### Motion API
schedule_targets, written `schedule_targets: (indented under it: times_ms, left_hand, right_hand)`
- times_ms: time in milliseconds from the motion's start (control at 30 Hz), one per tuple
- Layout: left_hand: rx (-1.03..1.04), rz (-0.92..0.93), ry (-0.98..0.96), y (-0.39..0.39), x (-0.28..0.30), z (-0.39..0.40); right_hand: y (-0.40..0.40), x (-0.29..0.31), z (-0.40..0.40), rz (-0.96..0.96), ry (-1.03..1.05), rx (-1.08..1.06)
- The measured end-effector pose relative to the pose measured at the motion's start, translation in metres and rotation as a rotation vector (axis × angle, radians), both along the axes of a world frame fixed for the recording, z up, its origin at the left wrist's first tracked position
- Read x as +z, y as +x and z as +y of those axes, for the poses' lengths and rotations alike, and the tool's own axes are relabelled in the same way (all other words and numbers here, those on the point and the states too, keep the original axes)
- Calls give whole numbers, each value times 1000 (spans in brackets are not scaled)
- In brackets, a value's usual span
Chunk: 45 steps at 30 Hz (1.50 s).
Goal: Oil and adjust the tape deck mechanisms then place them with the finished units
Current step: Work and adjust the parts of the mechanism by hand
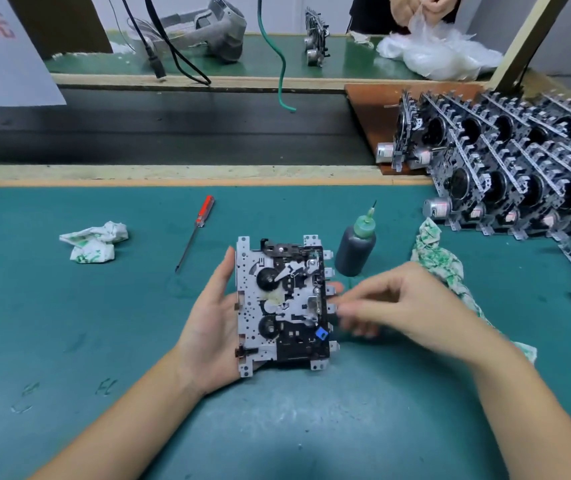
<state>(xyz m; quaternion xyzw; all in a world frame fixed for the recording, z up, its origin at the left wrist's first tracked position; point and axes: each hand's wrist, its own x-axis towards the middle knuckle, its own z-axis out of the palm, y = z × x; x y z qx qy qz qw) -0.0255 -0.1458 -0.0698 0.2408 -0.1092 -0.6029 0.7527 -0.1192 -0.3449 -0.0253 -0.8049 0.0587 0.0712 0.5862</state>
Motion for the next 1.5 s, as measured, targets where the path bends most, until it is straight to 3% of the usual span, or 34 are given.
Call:
schedule_targets:
  times_ms: [33, 100, 167, 267, 367, 433, 567, 667, 800, 1500]
  left_hand:
    - [3, 11, 5, 0, 1, -1]
    - [13, 17, 35, 0, -1, -2]
    - [48, 28, 66, 0, -5, -4]
    - [82, 35, 112, 2, -9, -8]
    - [83, 40, 131, 2, -9, -10]
    - [80, 42, 146, 2, -10, -10]
    - [81, 40, 157, 4, -11, -10]
    - [88, 42, 162, 4, -11, -9]
    - [85, 48, 180, 3, -9, -7]
    - [135, -16, 294, 1, -5, -9]
  right_hand:
    - [-2, 1, -8, -38, -103, -77]
    - [-5, -3, -24, -110, -500, -184]
    - [-5, -8, -34, -60, -840, -146]
    - [-4, -18, -38, 63, -918, -28]
    - [-3, -22, -37, 37, -933, 46]
    - [-3, -21, -35, 15, -821, 62]
    - [-2, -12, -20, -10, -65, 83]
    - [-3, -11, -9, 83, 192, 114]
    - [-5, -8, -1, 274, 241, 221]
    - [-3, -15, 17, 310, 189, 146]
